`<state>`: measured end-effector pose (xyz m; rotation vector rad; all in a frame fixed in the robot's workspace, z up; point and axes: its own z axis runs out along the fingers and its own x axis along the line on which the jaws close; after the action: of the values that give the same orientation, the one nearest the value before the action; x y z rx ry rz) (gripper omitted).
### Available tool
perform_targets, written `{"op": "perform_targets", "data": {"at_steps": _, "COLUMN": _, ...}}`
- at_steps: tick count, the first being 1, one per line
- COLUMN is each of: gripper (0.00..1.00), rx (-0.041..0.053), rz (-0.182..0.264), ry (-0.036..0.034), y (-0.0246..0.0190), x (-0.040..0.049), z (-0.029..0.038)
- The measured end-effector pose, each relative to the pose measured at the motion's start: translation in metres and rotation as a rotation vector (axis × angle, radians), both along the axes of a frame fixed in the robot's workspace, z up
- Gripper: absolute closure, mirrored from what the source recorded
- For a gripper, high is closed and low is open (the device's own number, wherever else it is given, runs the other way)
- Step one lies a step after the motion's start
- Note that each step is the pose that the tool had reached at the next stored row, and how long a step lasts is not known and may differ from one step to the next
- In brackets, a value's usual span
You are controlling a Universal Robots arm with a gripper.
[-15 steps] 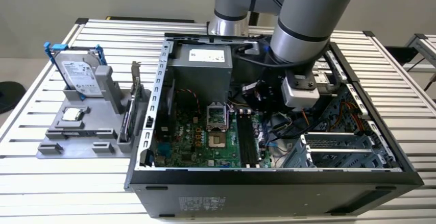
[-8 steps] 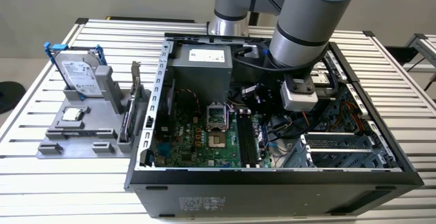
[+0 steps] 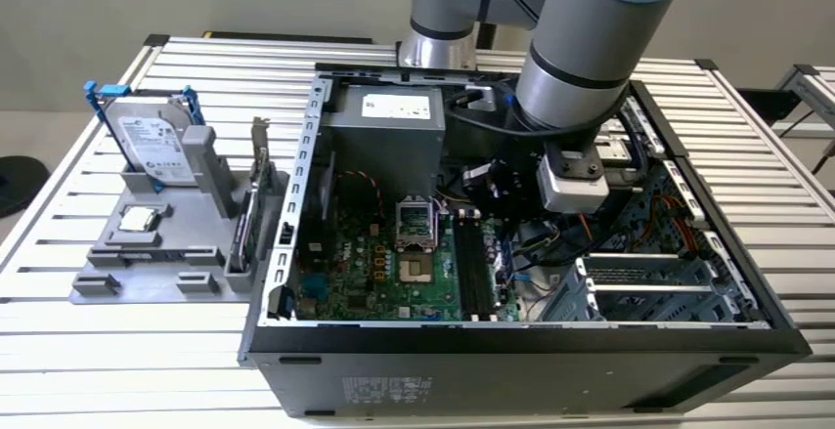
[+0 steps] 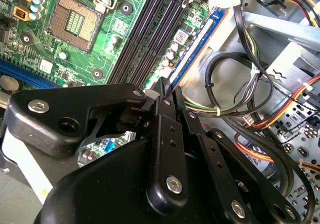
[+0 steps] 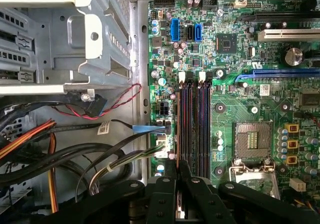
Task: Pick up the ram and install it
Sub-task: 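Insert the ram into the slot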
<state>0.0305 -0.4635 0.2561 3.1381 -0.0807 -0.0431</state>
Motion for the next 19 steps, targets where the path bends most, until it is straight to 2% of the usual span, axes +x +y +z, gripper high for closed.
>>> {"op": "perform_targets", "data": {"at_steps": 3, "gripper": 1.00, "rx": 0.0001, "rz": 0.000, "ry": 0.0000, "y": 0.0000, "x": 0.0000, "z": -0.0004}}
{"op": "perform_targets", "data": {"at_steps": 8, "gripper": 1.00, "rx": 0.0002, "rz": 0.000, "ry": -0.0001, "y": -0.0002, "x": 0.0000, "z": -0.0056}}
{"op": "perform_targets", "data": {"at_steps": 19, "gripper": 1.00, "rx": 0.0002, "rz": 0.000, "ry": 0.0000, "y": -0.0074, "x": -0.0047, "z": -0.0139}}
